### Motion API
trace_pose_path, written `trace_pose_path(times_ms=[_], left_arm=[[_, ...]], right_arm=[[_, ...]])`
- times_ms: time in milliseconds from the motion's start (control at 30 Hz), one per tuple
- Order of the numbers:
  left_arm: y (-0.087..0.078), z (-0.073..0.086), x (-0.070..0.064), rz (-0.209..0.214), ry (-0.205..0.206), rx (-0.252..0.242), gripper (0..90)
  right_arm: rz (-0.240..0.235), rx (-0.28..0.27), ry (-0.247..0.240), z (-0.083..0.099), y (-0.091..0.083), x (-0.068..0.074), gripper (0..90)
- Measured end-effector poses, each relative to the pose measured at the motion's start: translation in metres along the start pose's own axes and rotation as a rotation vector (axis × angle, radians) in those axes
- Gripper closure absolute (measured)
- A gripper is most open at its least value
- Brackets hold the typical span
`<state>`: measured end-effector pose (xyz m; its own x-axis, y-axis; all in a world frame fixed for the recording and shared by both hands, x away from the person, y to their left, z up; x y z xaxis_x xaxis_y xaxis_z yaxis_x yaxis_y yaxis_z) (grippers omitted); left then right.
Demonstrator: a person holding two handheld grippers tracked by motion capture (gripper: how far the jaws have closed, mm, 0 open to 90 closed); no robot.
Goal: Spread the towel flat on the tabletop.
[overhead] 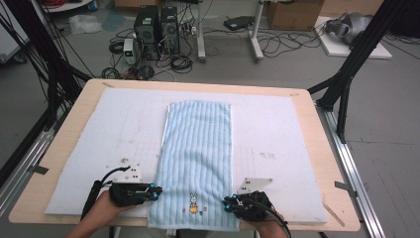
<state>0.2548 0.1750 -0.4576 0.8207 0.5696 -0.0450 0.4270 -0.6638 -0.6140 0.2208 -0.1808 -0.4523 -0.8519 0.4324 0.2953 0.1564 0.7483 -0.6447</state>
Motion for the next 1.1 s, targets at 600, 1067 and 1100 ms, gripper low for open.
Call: trace_pose_path(times_ms=[600,1067,1100], left_arm=[[-0.009,-0.014,0.049,-0.155,-0.168,-0.172,65.3],[-0.006,-0.015,0.069,-0.206,-0.224,-0.202,65.3],[-0.005,-0.015,0.070,-0.210,-0.224,-0.202,64.8]], right_arm=[[-0.003,0.005,-0.089,-0.063,0.073,-0.012,77.0],[-0.226,0.085,-0.122,-0.041,0.054,0.000,86.8],[-0.233,0.092,-0.125,-0.040,0.053,0.001,86.7]])
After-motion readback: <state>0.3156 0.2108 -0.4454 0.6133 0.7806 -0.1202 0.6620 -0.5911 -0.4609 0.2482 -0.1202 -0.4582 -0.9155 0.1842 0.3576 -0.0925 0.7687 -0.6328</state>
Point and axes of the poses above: each handheld gripper's, and its own axes: y roughly forward along the jaws, z roughly out of its underside, x roughly to its left, the point moved 2 cm from there along y, roughly forward along the jaws, and after that the axes turned 11 degrees about -z, right-handed, at the moved point
